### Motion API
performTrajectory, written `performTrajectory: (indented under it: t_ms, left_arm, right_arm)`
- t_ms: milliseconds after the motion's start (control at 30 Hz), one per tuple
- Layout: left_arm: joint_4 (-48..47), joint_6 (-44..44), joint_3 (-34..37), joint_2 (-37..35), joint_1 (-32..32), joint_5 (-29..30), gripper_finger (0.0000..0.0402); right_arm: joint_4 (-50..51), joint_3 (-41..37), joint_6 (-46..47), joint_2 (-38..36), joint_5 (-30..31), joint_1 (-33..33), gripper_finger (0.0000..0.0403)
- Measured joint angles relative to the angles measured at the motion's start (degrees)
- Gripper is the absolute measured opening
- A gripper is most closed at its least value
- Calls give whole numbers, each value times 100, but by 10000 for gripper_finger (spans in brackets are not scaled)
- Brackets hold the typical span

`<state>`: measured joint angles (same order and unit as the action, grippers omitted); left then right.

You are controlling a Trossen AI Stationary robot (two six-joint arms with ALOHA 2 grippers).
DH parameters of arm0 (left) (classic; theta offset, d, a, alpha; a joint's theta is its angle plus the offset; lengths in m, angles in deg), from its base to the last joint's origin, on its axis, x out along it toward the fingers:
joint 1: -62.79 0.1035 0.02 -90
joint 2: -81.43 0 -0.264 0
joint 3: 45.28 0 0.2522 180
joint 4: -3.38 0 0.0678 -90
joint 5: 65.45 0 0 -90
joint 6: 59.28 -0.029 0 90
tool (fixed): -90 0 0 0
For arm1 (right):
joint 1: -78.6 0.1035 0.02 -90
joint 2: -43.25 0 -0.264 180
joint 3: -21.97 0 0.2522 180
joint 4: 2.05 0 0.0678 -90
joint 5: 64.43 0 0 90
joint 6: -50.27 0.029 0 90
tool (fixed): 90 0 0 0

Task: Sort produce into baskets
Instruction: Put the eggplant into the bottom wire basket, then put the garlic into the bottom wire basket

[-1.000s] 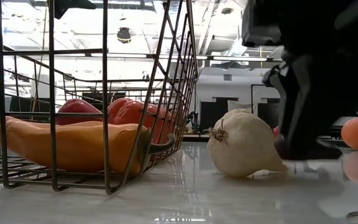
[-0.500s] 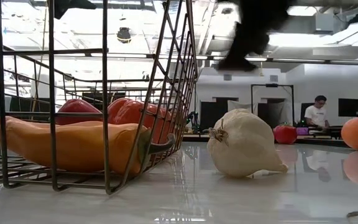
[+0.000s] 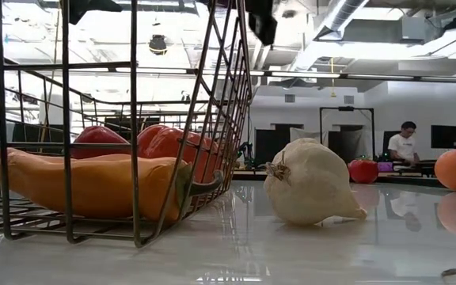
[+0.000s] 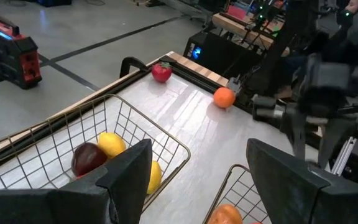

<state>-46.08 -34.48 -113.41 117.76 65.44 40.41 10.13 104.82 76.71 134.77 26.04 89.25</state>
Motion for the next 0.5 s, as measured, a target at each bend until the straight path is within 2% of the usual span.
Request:
performTrajectory:
  t_ms: [67, 167, 333, 500]
  left_arm:
    - [-1, 39, 0, -1, 2, -2, 249]
    - [-4, 70, 0, -1, 2, -2, 249]
    - [-132, 72, 0, 1, 0, -14, 249]
    - [-230, 143, 0, -4, 0, -259, 249]
  right_arm:
    - [-96, -1, 5, 141, -300, -32, 137]
    - [-85, -10, 34, 320, -672, -71, 189]
    - [-2, -10, 311, 442, -818, -67, 282]
    - [869, -9, 354, 201, -821, 107, 318]
